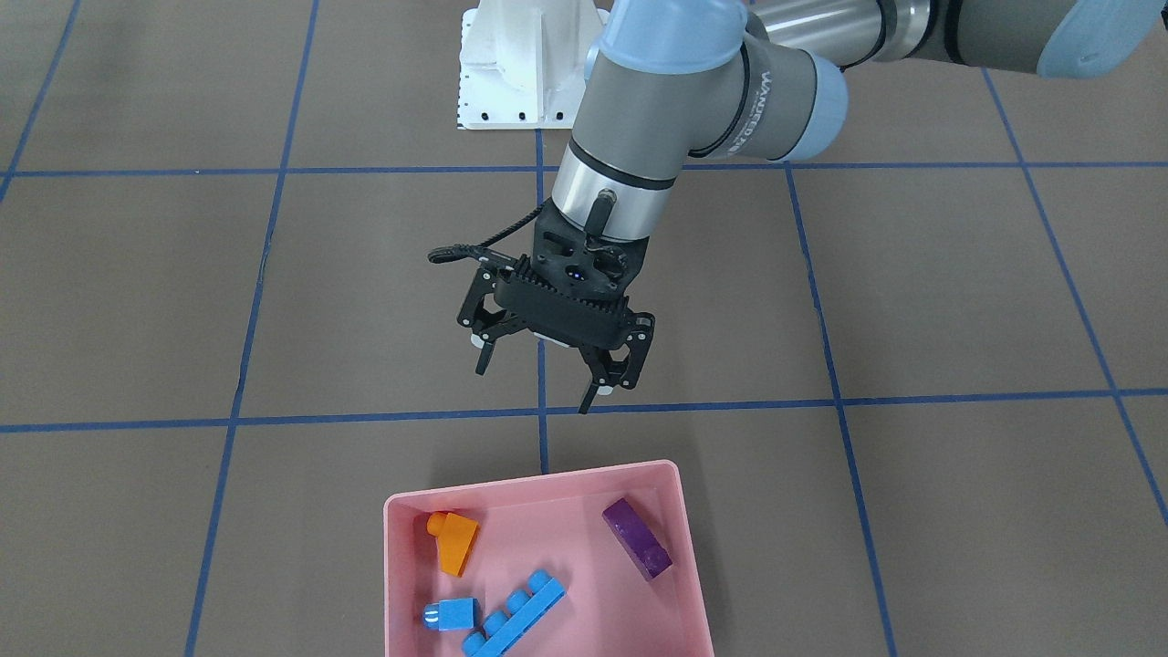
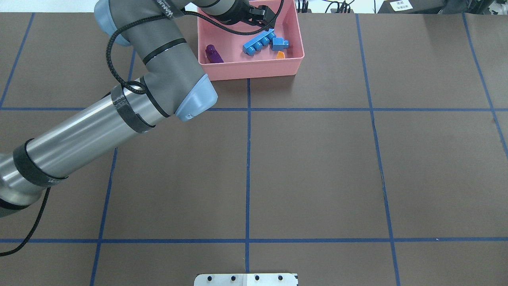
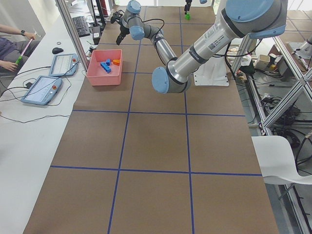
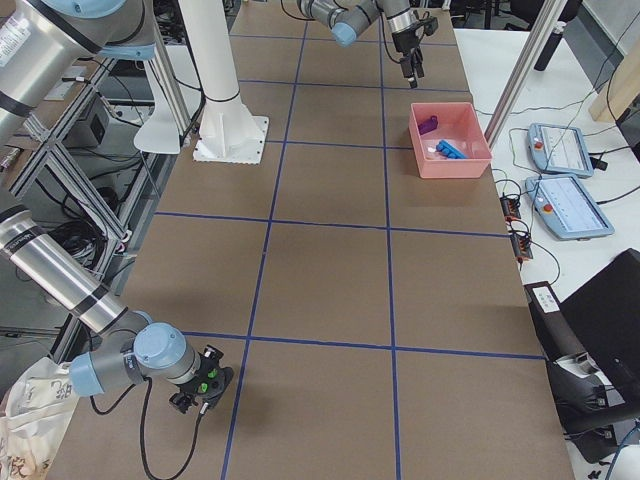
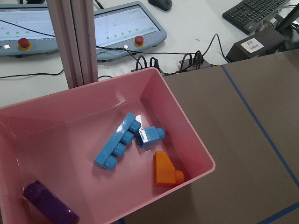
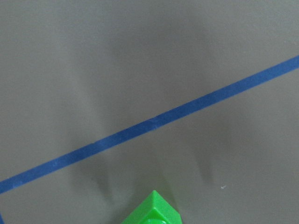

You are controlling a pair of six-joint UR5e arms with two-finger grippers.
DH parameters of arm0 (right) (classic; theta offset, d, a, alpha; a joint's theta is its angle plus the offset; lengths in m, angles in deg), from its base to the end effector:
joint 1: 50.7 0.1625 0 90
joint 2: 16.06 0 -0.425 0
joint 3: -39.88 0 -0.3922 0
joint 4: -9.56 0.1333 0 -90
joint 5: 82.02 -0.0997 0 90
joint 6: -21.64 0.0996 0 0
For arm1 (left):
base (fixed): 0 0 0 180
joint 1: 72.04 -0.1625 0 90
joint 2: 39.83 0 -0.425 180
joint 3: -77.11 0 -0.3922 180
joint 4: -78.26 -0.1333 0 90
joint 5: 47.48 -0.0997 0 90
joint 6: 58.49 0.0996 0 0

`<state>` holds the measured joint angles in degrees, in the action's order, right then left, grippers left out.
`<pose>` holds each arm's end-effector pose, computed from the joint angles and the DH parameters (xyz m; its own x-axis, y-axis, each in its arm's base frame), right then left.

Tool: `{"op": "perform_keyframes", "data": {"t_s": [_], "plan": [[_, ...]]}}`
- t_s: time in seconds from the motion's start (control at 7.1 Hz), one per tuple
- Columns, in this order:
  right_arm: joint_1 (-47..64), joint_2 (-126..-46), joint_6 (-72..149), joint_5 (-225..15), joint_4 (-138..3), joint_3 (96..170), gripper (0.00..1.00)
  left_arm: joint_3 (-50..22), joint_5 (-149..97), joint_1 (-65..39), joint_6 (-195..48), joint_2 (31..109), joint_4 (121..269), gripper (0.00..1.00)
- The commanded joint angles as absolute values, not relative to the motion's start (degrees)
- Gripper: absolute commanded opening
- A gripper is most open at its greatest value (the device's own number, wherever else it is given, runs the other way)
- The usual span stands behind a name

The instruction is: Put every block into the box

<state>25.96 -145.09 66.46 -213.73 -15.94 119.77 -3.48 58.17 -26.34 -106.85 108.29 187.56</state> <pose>0.0410 -0.1174 0.8346 0.6432 0.4175 0.6418 -0.3255 0.9078 -0.2644 0.4448 -0.6082 0.0357 0.5373 0.3655 -0.7601 0.2107 0.8145 0.5406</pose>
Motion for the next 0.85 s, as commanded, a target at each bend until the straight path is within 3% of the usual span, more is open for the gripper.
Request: {"op": "perform_keyframes", "data": {"t_s": [0.0, 0.7], "plan": [[25.9, -145.1, 69.2, -214.0, -15.7, 119.4, 1.0, -3.6, 58.2, -26.3, -106.6, 108.9, 186.9, 1.0], [25.5, -143.8, 76.4, -215.8, -15.0, 119.4, 0.95, -3.7, 58.1, -26.3, -106.6, 110.0, 186.1, 1.0]]}}
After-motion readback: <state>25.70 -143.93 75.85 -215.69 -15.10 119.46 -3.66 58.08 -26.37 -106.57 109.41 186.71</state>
